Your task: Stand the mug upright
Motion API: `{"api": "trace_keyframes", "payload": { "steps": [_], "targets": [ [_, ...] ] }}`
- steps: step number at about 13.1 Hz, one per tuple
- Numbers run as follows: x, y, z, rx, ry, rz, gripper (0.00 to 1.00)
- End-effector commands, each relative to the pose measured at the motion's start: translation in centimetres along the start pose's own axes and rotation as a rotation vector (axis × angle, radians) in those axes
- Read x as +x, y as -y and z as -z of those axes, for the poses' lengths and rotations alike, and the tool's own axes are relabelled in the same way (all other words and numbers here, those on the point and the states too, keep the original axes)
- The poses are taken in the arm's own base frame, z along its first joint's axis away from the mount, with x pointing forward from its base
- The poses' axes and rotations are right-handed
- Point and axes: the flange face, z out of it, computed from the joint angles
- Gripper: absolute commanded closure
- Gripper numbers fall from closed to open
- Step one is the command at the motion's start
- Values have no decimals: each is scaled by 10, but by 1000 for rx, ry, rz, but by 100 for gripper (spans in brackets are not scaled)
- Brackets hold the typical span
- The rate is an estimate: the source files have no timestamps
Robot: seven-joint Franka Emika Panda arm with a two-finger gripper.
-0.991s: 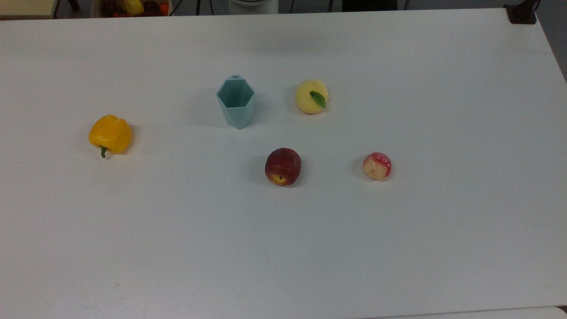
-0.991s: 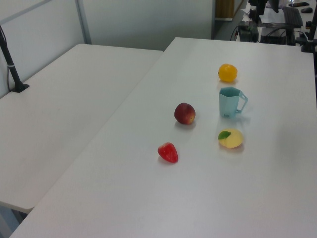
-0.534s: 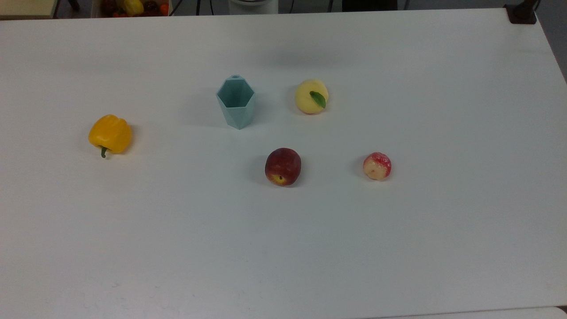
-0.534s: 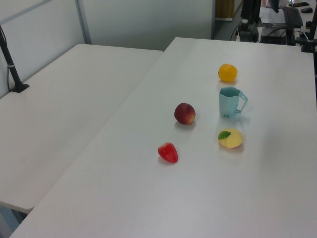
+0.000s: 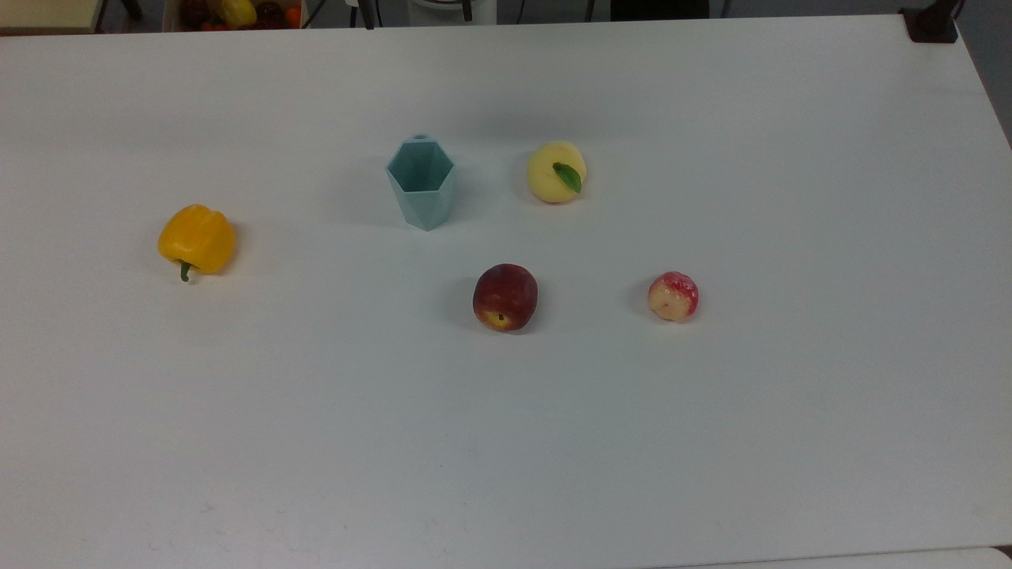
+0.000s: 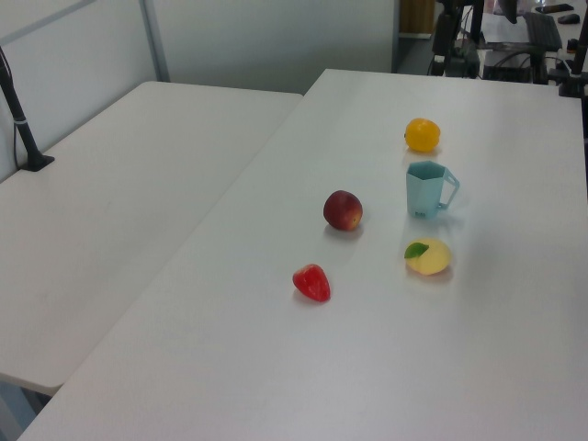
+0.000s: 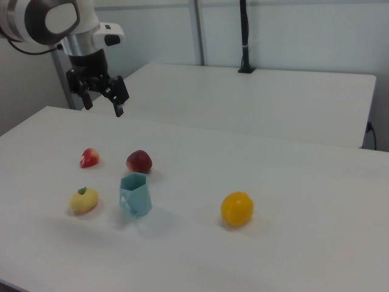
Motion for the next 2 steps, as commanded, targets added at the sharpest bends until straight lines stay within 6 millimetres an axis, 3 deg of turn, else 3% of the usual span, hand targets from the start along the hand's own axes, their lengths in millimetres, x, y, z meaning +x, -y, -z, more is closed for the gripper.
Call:
{"api": "trace_keyframes", "payload": {
  "steps": [1, 2],
  "targets": [
    [-2, -6, 4, -12, -16, 7, 0],
    [-2, -6, 4, -12, -15, 18, 0]
  ]
}}
